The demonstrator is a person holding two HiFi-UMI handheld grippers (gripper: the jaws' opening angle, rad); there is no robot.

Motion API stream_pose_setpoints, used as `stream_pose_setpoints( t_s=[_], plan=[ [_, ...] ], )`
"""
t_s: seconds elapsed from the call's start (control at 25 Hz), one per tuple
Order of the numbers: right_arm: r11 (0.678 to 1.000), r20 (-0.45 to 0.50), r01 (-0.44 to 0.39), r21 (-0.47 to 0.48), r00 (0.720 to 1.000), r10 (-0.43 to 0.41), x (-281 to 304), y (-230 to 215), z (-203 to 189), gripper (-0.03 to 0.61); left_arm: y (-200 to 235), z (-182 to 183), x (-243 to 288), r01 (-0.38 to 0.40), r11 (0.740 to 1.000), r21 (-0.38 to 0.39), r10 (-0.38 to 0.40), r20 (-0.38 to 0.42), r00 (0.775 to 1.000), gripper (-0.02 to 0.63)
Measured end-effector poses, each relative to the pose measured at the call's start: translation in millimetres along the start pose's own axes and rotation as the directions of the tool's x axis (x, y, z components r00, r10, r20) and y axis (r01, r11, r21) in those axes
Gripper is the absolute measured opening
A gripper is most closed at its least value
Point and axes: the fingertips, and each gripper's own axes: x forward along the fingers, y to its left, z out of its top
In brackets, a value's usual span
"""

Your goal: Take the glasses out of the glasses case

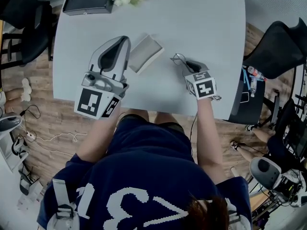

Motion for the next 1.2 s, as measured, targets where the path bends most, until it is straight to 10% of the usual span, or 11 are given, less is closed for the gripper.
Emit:
stream_pose_setpoints(
  t_s=[0.24,0.48,0.76,1.2],
  plan=[
    [0.999,0.324,0.043,-0.001,0.945,-0.040,-73.8,-14.5,97.6,0.028,2.9,26.3,-1.9,-0.022,0.999,0.025,0.020,0.059,0.998,0.015],
    [0.999,0.658,0.001,0.054,0.753,-0.036,-186.2,-3.9,197.9,0.025,8.8,66.9,-7.5,-0.051,0.997,0.062,0.043,0.133,0.990,0.014],
    [0.998,0.824,0.056,0.009,0.565,-0.039,-271.5,18.4,241.5,0.023,9.4,106.1,-21.4,-0.083,0.991,0.101,0.061,0.198,0.978,0.015],
    [0.994,0.877,0.109,-0.003,0.478,-0.050,-309.8,33.3,257.2,0.023,5.2,128.0,-36.4,-0.098,0.988,0.119,0.069,0.227,0.971,0.014]
  ],
)
